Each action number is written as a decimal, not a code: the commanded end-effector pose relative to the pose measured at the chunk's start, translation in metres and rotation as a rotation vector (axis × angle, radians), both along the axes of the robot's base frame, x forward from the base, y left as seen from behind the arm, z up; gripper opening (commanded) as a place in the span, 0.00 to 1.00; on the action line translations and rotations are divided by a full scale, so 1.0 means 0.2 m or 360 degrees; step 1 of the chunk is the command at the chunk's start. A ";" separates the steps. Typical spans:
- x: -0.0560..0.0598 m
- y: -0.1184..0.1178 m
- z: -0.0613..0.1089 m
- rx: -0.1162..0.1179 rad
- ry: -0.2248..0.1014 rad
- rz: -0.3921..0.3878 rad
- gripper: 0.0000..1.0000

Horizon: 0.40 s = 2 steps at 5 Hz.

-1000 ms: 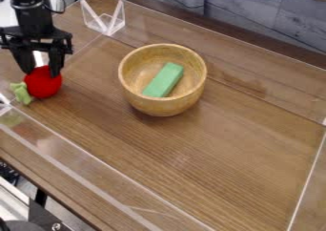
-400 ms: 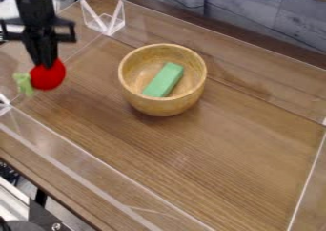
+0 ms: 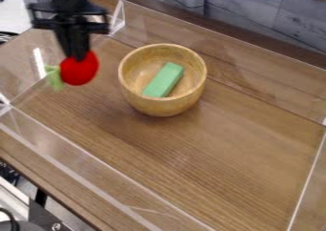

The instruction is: Move the red fruit to the right

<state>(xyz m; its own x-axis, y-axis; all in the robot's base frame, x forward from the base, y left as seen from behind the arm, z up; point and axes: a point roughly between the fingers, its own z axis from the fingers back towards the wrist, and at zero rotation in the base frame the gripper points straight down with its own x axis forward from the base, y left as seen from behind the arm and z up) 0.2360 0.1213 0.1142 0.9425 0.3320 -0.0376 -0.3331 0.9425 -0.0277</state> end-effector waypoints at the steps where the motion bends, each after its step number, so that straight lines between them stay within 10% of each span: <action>1: 0.02 -0.19 0.03 0.0034 -0.0052 -0.0109 0.00; 2: 0.02 -0.38 -0.01 0.0036 -0.0048 -0.0204 0.00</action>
<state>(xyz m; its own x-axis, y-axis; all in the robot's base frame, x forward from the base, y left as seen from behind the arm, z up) 0.2354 0.0433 0.1005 0.9768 0.2076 -0.0523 -0.2087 0.9778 -0.0162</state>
